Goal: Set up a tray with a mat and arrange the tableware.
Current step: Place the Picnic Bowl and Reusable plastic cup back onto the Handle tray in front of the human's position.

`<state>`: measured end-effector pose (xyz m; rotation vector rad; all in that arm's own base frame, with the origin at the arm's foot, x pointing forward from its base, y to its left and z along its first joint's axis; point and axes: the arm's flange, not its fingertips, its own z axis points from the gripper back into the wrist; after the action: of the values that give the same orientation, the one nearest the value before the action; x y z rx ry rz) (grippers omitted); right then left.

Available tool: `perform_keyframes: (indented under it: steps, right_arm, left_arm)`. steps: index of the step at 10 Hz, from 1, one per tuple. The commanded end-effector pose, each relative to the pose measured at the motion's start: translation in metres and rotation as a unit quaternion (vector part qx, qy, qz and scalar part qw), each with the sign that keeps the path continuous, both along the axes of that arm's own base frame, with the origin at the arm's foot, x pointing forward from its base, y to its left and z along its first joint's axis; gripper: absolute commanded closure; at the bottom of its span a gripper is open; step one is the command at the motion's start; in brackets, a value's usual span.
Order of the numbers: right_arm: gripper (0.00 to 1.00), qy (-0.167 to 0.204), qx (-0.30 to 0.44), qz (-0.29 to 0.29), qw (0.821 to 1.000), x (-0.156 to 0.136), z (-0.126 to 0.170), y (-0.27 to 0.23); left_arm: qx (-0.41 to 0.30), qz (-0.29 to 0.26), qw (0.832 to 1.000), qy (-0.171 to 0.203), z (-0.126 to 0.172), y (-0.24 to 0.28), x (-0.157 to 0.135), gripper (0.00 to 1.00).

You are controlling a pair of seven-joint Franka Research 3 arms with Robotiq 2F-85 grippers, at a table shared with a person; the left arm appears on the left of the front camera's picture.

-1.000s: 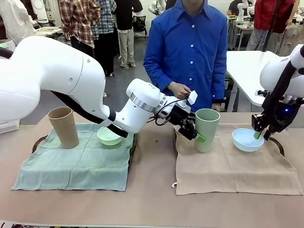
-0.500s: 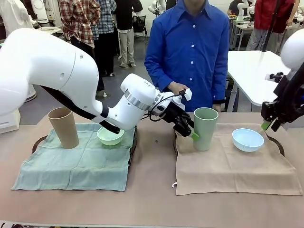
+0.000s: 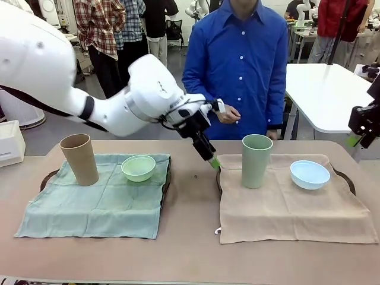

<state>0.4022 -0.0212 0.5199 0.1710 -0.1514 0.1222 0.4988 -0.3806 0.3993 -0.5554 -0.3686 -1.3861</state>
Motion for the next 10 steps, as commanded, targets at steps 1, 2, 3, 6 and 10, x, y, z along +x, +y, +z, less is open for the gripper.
perform_keyframes:
  steps: [1,2,3,6,10]
  right_arm:
    - [0.62,0.020,-0.056,-0.025,0.998,-0.012,0.015,0.011]
    - [0.62,0.015,-0.081,-0.034,0.996,-0.016,0.026,0.018]
    - [0.62,0.012,-0.100,-0.043,0.994,-0.018,0.035,0.023]
    - [0.42,0.014,-0.115,-0.030,0.993,-0.027,0.049,0.031]
    - [0.02,0.051,-0.111,-0.040,0.992,-0.027,0.056,0.032]
  left_arm:
    - [0.060,0.073,0.996,0.005,0.053,0.019,-0.031,0.00]
    - [0.084,0.136,0.987,-0.016,0.081,0.032,-0.040,0.00]
    - [0.101,0.182,0.978,-0.029,0.107,0.049,-0.048,0.00]
    - [0.112,0.269,0.956,-0.042,0.157,0.095,-0.067,0.00]
    - [0.149,0.363,0.919,-0.020,0.185,0.142,-0.077,0.00]
